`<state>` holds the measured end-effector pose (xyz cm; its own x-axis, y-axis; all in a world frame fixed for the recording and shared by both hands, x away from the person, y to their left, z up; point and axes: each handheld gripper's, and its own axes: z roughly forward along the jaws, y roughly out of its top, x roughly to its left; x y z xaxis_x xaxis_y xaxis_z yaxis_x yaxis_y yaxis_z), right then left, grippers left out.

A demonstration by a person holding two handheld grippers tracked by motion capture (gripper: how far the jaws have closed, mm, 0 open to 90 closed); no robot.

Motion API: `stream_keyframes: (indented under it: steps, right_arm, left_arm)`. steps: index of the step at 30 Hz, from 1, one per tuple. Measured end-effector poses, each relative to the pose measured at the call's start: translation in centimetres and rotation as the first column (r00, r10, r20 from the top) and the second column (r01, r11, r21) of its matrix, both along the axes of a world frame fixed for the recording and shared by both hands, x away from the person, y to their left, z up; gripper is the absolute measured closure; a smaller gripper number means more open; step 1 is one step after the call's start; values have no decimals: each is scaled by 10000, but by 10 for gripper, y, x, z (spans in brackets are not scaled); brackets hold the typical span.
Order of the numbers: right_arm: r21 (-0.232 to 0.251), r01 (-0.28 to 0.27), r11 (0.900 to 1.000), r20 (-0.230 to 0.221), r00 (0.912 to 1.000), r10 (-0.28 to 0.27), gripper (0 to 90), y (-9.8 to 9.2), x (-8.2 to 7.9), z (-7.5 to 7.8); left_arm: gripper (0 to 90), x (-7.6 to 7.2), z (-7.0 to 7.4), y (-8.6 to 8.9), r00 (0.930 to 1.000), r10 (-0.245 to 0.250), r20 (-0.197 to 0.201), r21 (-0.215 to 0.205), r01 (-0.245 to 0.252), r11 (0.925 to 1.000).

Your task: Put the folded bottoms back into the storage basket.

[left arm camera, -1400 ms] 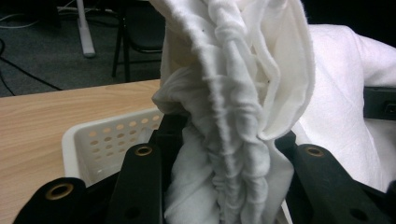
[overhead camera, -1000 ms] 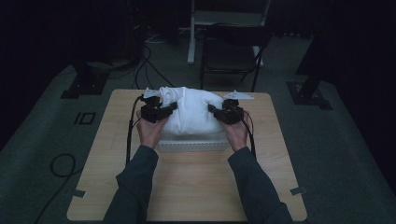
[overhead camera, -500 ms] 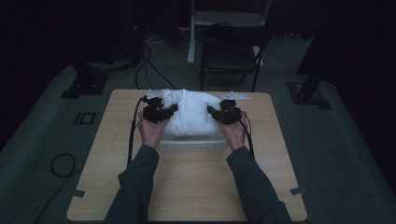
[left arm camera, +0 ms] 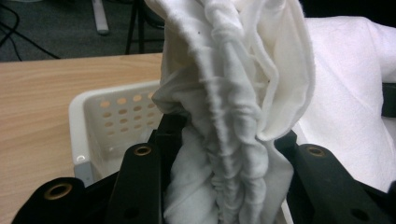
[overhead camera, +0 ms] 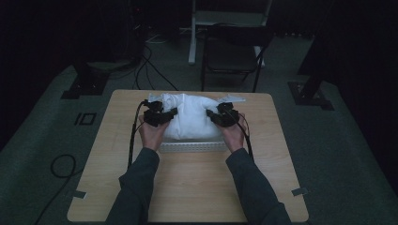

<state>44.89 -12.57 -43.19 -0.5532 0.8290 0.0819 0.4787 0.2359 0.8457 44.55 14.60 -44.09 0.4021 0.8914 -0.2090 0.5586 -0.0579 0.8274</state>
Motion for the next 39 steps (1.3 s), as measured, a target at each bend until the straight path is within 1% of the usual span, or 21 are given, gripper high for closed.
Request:
stream_keyframes:
  steps: [2,3,6,8,24,30,39]
  right_arm:
    - [-56,-24,10000,-27,10000,24,711,1,0,-2]
    - [-82,-37,10000,-56,10000,36,711,1,1,-3]
    - [-57,-51,10000,-154,9999,50,711,2,2,-6]
    - [-33,-37,10000,-246,9997,36,711,2,3,-8]
    - [-166,-66,9998,-481,9988,58,711,4,5,-18]
    - [-264,-27,9996,-534,9986,13,711,4,5,-20]
    - [-382,-47,9993,-587,9983,25,711,4,6,-23]
  left_arm:
    - [596,1,-3,0,10000,31,-64,-47,-32,10000]
    - [595,1,-4,1,10000,20,-95,0,-20,10000]
    - [596,1,-7,1,9998,78,-159,-26,-78,10000]
    - [596,1,-8,1,9998,85,-186,56,-84,9999]
    - [592,3,-19,0,9987,189,-475,116,-183,9998]
    - [590,4,-22,-3,9981,242,-564,279,-227,9994]
    - [585,3,-24,-7,9978,238,-622,641,-199,9977]
